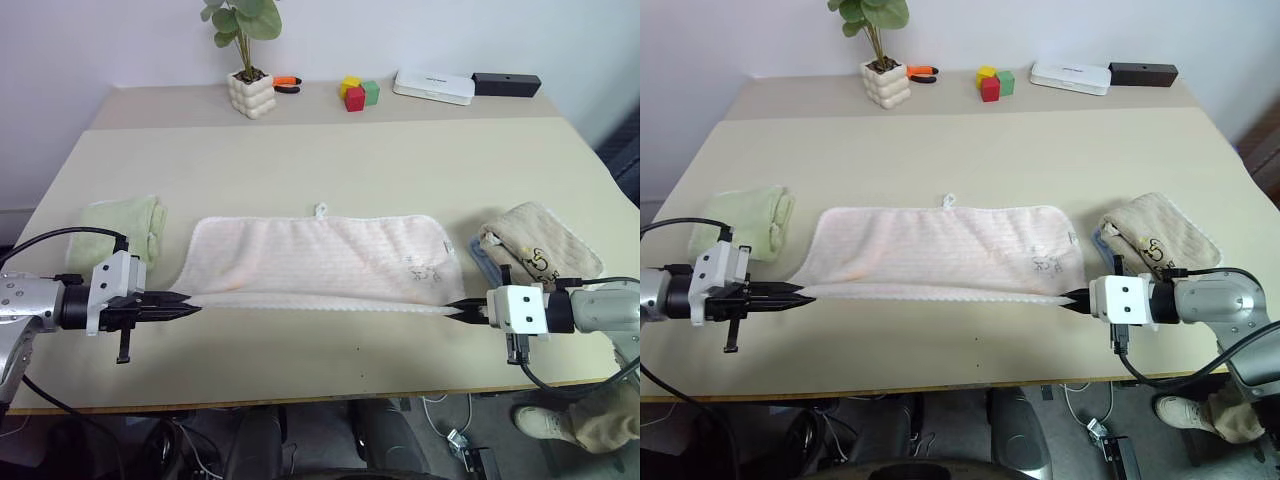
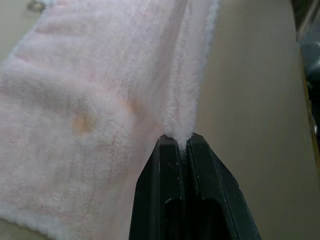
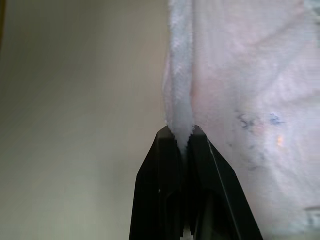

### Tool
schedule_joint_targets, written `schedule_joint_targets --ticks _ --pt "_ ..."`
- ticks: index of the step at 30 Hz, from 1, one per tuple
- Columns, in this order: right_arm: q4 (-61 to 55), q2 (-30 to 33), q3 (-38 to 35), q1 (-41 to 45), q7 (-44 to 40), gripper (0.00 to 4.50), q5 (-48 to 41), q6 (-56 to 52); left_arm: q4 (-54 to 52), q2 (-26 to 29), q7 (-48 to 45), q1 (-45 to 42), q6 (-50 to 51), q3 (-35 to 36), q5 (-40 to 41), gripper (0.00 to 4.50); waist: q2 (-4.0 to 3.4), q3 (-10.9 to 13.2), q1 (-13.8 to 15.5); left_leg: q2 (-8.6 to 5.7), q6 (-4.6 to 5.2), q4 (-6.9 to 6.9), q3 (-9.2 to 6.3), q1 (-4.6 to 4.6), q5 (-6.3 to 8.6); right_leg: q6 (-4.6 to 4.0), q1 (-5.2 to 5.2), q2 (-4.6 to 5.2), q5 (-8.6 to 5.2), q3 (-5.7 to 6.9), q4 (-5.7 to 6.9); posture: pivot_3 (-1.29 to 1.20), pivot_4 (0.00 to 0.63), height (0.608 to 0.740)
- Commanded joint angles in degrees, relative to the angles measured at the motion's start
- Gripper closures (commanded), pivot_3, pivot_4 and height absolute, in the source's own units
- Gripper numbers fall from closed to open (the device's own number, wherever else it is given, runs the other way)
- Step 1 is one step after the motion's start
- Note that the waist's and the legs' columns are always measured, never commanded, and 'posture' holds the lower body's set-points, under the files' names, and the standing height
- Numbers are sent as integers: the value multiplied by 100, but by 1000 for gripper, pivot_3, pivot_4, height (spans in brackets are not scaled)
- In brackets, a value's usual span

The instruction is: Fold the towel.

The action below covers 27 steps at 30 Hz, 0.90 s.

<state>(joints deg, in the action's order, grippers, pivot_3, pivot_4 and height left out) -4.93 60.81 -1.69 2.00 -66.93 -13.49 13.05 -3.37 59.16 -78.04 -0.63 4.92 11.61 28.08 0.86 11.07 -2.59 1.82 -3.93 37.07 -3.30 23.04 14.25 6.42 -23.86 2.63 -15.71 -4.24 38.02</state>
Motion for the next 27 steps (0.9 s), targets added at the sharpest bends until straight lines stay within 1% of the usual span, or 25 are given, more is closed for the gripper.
schedule_joint_targets --ticks 1,4,6,8,10,12,15,23,27 --pt "433 -44 -132 416 67 4434 180 107 304 -98 368 -463 18 165 -155 4500 2 1 12 0 0 1 2 -4 0 0 6 0 0 0 -3 0 150 740" --pt "785 -208 52 917 116 4434 378 271 702 -307 533 -1066 -115 -14 -317 4500 3 1 24 -1 0 1 1 -23 0 1 30 0 0 2 -12 0 150 740" --pt "1053 -313 185 1258 94 4434 482 336 1063 -489 659 -1494 -174 -136 -430 4500 3 1 15 -2 0 0 1 -31 1 17 40 1 8 1 -15 0 150 740" --pt "1333 -431 300 1561 151 4434 642 449 1387 -644 758 -1798 -422 -231 -638 4500 3 1 11 -2 2 -2 1 -40 2 18 44 0 8 2 -14 0 150 740" --pt "1730 -587 426 1964 294 4434 859 510 1745 -790 852 -2098 -677 -369 -870 4500 2 1 -7 -2 3 -5 2 -46 2 18 47 0 9 1 -13 0 150 740" --pt "2162 -747 540 2400 467 4434 1100 663 2142 -869 838 -2409 -476 -574 -1003 4500 2 1 -8 -1 3 -5 2 -47 2 18 47 -1 9 0 -12 0 150 740" --pt "2576 -959 684 2913 688 4434 1375 830 2671 -981 983 -2710 -902 -771 -1379 4500 -1 3 -8 -2 4 -7 2 -49 3 18 47 -2 9 0 -10 0 150 740" --pt "3265 -1371 996 3611 1022 4434 1880 1174 3759 -1395 1584 -3366 -1935 -831 -1857 4500 0 3 9 -3 6 -7 1 -47 4 19 47 0 10 1 -10 0 150 740" --pt "3718 -1399 1166 3861 1288 4434 2283 1461 4378 -1556 1967 -3714 -2382 -985 -2223 4500 0 3 6 -5 6 -7 1 -47 4 19 47 1 10 1 -10 0 150 740"
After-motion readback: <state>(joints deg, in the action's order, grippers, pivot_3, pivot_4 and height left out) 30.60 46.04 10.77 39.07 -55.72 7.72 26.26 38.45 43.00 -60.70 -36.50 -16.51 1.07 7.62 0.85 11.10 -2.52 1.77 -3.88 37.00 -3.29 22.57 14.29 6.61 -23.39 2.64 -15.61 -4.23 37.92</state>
